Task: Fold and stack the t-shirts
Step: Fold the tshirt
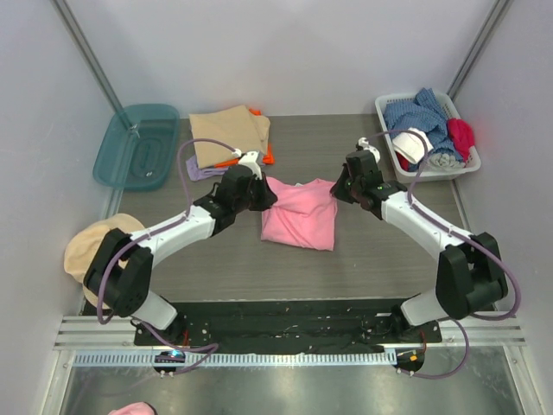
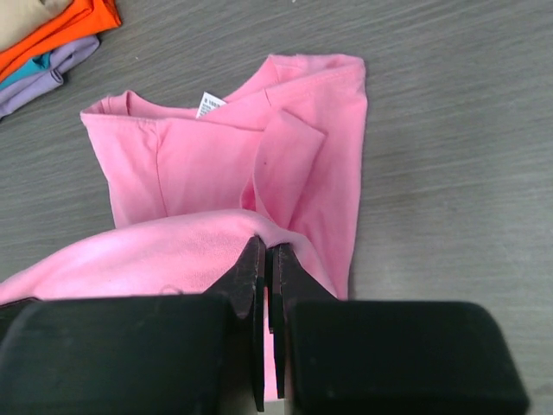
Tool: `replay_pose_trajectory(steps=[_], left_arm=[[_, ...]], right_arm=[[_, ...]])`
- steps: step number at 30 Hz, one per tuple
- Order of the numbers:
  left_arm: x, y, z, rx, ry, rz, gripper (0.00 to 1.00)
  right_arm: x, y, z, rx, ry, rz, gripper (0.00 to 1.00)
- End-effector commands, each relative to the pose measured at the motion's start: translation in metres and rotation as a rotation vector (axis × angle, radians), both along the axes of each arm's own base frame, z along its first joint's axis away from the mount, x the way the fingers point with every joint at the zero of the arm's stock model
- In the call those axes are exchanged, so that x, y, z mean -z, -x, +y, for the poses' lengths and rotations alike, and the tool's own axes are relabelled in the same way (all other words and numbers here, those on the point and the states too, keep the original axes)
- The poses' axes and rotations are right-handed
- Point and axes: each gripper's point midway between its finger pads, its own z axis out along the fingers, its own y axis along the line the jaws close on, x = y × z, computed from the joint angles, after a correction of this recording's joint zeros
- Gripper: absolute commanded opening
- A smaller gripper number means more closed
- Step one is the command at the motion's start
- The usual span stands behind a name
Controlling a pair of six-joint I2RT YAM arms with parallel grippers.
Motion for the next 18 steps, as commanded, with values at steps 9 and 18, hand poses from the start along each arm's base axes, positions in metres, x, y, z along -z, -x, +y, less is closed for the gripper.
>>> replay_pose_trajectory(steps=[9,18], left_arm=[[0.008,-0.045,-0.008,0.027,0.055,-0.018,0.04],[0.022,-0.071,-0.006,0.025,0.102,0.0,0.16]], right_arm=[[-0.008,-0.062,0.014,-0.028,-0.043,-0.097,0.01],[0.019,-0.084,0.007,-0.009,-0.033,-0.063,0.02]])
